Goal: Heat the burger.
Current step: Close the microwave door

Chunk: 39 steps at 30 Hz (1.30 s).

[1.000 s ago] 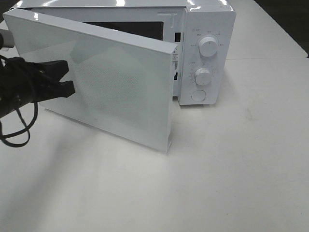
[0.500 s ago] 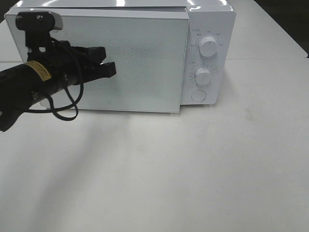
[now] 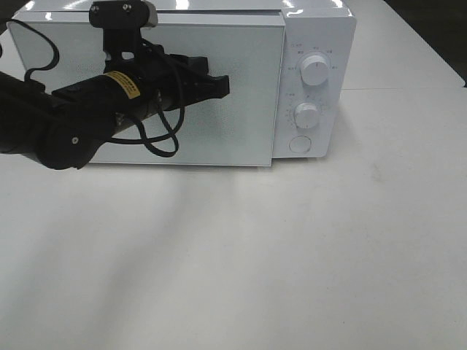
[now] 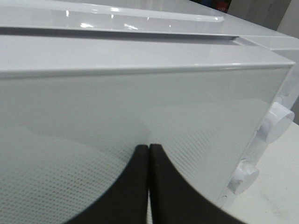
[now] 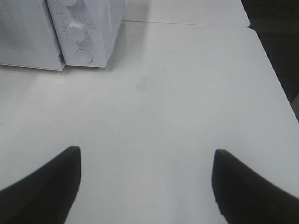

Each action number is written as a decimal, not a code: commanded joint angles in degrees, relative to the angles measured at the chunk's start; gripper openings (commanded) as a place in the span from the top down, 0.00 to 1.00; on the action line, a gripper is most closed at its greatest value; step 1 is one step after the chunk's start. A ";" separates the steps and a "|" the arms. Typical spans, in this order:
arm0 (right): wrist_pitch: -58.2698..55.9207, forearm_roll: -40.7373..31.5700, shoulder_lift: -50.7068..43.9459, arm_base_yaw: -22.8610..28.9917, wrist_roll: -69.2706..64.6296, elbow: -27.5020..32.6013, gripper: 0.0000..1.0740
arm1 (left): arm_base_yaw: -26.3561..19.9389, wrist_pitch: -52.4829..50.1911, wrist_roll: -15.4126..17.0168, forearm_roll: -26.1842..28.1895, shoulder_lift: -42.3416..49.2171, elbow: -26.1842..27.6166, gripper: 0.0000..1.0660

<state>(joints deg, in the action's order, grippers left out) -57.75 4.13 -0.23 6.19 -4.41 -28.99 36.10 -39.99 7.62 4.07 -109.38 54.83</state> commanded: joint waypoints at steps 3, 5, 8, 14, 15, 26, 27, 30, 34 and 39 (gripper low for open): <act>0.69 0.00 -1.49 -0.17 0.57 0.23 0.30 | 0.34 0.17 -0.17 2.64 -1.95 3.84 1.00; 0.69 0.00 -1.49 -0.17 0.57 0.23 0.30 | 0.34 0.34 -0.17 3.44 -2.64 4.87 1.00; 0.69 0.00 -1.49 -0.17 0.52 0.23 0.30 | 0.34 0.86 -0.17 4.30 -3.32 5.96 1.00; 0.69 0.00 -1.49 -0.17 0.52 0.23 0.30 | 0.34 3.04 -0.17 4.76 -5.21 9.97 1.00; 0.69 0.00 -1.49 -0.17 0.52 0.23 0.30 | 0.34 3.21 -0.17 4.76 -5.84 11.06 1.00; 0.69 0.00 -1.49 -0.17 0.52 0.23 0.30 | 0.34 6.82 0.06 4.58 -6.42 12.66 1.00; 0.69 0.00 -1.49 -0.17 0.52 0.23 0.30 | 0.34 6.82 0.06 4.58 -6.42 12.66 1.00; 0.69 0.00 -1.49 -0.17 0.52 0.23 0.30 | 0.34 9.45 0.06 2.81 -4.76 12.03 1.00; 0.69 0.00 -1.49 -0.17 0.52 0.23 0.30 | 0.57 13.35 0.06 1.09 -2.06 10.26 1.00; 0.69 0.00 -1.49 -0.17 0.52 0.23 0.30 | 2.06 24.01 0.00 -0.57 1.78 8.77 1.00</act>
<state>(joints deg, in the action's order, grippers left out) -57.75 4.07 -0.23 6.19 -4.41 -28.99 37.53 -22.35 7.33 4.01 -110.12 64.17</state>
